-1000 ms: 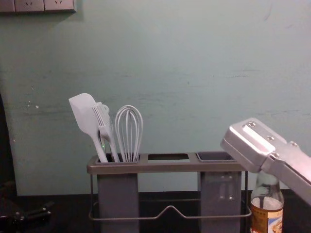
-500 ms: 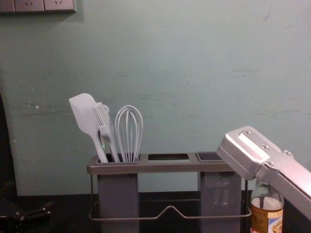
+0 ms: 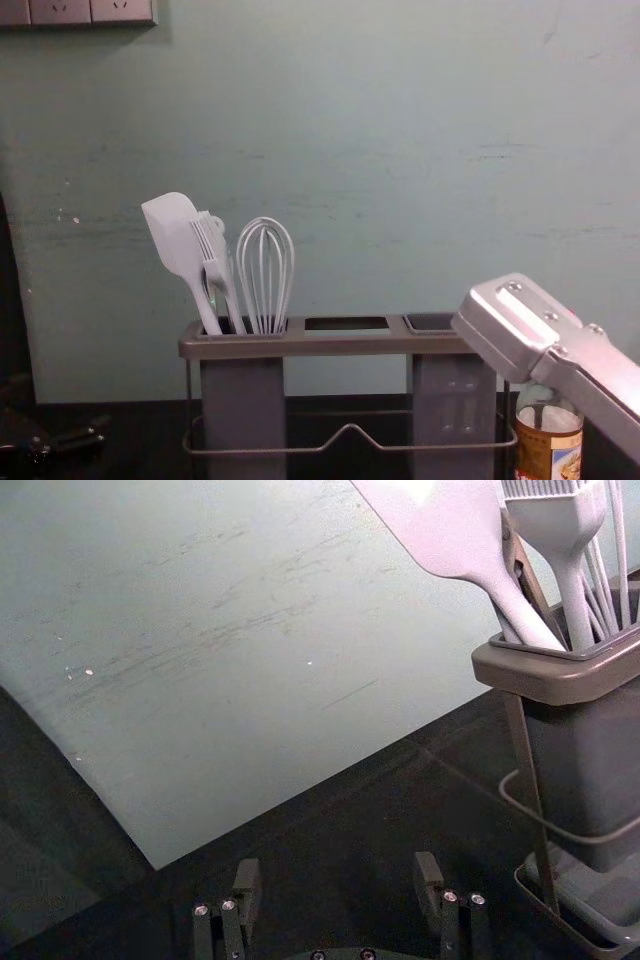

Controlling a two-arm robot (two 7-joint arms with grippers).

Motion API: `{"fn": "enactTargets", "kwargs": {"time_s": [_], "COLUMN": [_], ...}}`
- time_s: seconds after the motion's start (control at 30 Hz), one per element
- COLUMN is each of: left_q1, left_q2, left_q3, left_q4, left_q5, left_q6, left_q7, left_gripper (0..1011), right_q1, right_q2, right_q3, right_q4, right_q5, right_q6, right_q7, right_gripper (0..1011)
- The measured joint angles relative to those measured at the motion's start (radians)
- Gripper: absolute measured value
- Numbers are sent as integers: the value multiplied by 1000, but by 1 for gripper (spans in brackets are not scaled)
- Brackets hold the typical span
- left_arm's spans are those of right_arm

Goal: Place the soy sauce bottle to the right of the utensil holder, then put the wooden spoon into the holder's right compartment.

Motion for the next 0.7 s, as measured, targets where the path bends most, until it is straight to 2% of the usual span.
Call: {"fn": "enactTargets", "kwargs": {"time_s": [0.7], "left_q1": [0], "left_q2": [0], "left_q3": [0], "left_q4": [0], "left_q5": [0], "left_q6": [0], "left_q7": [0], "left_gripper": [1005], "right_q1": [-12], "right_q2": [-22], "right_q3": [22], "right_q4": [19], "right_q5": [-37], "right_q6": [0], "right_q7": [33], "right_gripper": [1004]}}
